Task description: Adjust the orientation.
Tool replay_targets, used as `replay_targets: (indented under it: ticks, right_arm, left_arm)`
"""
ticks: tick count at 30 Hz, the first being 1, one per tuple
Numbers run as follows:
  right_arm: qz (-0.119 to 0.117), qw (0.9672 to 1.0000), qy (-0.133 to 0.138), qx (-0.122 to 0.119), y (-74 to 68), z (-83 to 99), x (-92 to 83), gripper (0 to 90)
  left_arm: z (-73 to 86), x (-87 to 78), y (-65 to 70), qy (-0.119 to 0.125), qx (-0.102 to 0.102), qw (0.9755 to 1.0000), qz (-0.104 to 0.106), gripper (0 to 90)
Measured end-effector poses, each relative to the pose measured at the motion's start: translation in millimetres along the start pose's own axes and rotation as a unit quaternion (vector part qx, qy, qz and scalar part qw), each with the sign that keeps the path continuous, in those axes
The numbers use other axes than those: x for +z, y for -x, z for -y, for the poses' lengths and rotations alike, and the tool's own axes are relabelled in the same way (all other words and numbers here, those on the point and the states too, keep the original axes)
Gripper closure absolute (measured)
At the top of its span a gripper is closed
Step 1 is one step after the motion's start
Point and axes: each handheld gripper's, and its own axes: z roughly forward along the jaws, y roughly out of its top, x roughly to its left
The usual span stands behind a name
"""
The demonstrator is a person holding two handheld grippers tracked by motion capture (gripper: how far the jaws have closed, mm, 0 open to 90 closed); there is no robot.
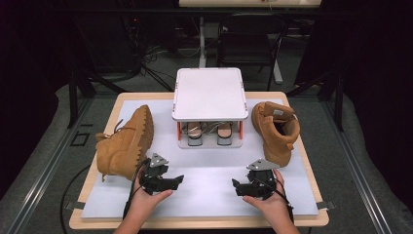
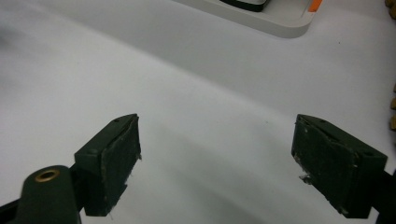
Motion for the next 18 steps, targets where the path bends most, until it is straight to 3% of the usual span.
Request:
replay_targets:
  ticks: [2, 6, 10, 18]
  right_arm:
    - [0.003, 0.9999, -0.001, -0.010, -0.4, 0.5, 1.5, 15.4]
    - [0.023, 0.9993, 0.002, -0.031, -0.1, 2.2, 0.7, 22.1]
    - [0.026, 0.9995, 0.006, -0.018, 3.2, 3.6, 1.7, 36.3]
    - [0.031, 0.9994, 0.008, -0.011, 4.1, 3.8, 3.1, 40.1]
  left_arm:
    - [-0.6, -6.2, -2.5, -0.009, 0.004, 1.0000, -0.004, 34.8]
    - [-1.2, -19.4, -9.0, 0.002, -0.010, 0.9999, -0.005, 39.2]
    - [-2.8, -31.0, -15.0, 0.011, -0.016, 0.9998, -0.008, 41.2]
    - [-7.1, -58.6, -32.5, 0.027, -0.046, 0.9985, -0.017, 42.0]
